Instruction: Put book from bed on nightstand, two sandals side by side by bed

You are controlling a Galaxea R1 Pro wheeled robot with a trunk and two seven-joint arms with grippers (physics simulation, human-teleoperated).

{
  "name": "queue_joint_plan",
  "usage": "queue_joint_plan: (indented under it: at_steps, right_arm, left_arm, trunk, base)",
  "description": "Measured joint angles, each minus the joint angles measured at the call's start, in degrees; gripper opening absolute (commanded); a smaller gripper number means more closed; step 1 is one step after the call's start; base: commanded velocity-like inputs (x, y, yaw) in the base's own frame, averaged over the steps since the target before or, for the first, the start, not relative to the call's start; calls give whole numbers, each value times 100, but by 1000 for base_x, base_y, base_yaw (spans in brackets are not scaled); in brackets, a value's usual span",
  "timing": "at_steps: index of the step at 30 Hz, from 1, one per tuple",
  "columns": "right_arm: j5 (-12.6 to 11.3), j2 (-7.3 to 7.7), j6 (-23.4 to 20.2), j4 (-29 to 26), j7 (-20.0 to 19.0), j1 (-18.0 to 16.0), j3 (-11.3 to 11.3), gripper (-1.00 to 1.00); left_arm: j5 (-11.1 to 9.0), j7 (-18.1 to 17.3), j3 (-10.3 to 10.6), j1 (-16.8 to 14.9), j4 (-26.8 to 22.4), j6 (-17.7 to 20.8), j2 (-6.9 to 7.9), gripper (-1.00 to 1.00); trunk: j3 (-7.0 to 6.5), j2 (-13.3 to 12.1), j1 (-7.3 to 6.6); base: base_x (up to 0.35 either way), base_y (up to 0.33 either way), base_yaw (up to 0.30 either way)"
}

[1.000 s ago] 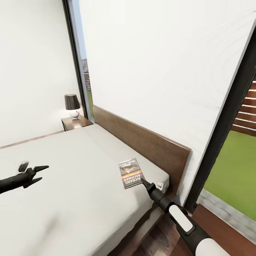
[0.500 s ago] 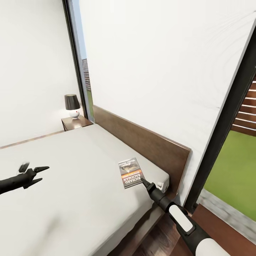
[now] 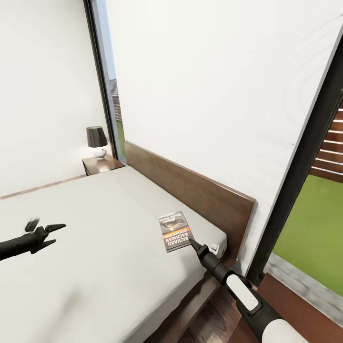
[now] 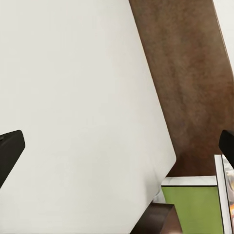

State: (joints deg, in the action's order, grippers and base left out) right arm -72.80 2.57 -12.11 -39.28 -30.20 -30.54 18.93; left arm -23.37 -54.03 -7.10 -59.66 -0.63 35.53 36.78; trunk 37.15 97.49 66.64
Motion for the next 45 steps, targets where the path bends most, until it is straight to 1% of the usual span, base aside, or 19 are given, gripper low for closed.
queue_joint_plan:
  at_steps: [20,35,45]
  right_arm:
    - [22,-7,1,0,5,0,4,-100]
    - [23,-8,5,1,3,0,4,-100]
    - [22,-7,-1,6,3,0,4,-100]
  left_arm:
    - [4,-2,0,2,8,12,-1,100]
    - [4,-1,0,2,9,13,-12,100]
    - [4,-2,0,2,9,13,-14,100]
  trunk:
    - [0,0,0]
    - [0,0,0]
    - [0,0,0]
  base:
    - [0,0,2]
    - [0,0,134]
    - [0,0,30]
